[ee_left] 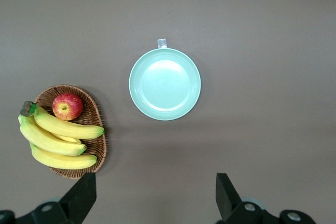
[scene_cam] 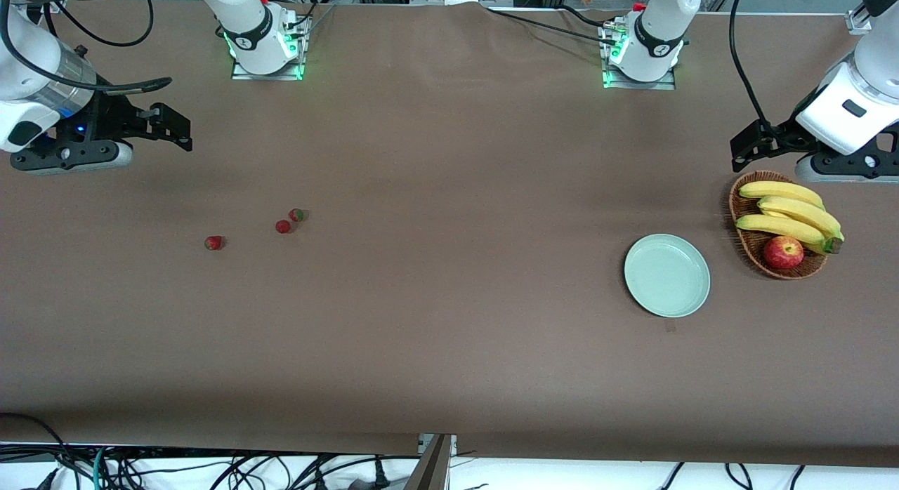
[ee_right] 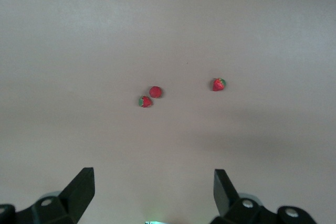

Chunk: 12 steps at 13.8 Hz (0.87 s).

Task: Collect all strawberries into plate
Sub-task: 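Reach the right gripper down toward the three red strawberries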

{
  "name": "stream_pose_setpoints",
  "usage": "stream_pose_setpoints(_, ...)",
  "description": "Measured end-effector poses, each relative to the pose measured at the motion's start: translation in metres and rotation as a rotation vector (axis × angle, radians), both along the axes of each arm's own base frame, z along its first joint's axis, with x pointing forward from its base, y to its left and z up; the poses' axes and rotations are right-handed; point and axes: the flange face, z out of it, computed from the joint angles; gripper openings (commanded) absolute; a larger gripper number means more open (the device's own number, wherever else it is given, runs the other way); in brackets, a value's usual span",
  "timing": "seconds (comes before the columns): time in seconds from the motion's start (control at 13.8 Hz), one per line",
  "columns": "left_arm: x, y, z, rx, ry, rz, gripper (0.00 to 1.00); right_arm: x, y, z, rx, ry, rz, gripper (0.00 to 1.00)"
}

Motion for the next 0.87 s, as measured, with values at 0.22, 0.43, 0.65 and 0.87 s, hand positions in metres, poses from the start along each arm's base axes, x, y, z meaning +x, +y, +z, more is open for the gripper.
stream_pose_setpoints(0.22, 0.000, 0.002, 0.000, 0.000, 0.000, 0.002, 1.00, 0.000, 0.000, 0.000, 0.000, 0.000, 0.000, 1.00)
stream_pose_setpoints(0.43, -0.001, 0.002, -0.001, 0.001, 0.009, 0.002, 1.00, 0.000, 0.000, -0.002, -0.001, 0.007, 0.000, 1.00)
stream_pose_setpoints(0.65, -0.001, 0.002, -0.001, 0.002, 0.014, 0.002, 1.00, 0.001, -0.002, -0.031, -0.018, 0.060, -0.004, 1.00)
stream_pose_setpoints(0.87, -0.002, 0.002, -0.001, 0.002, 0.015, 0.002, 1.00, 0.005, -0.019, -0.104, -0.033, 0.076, 0.000, 1.00)
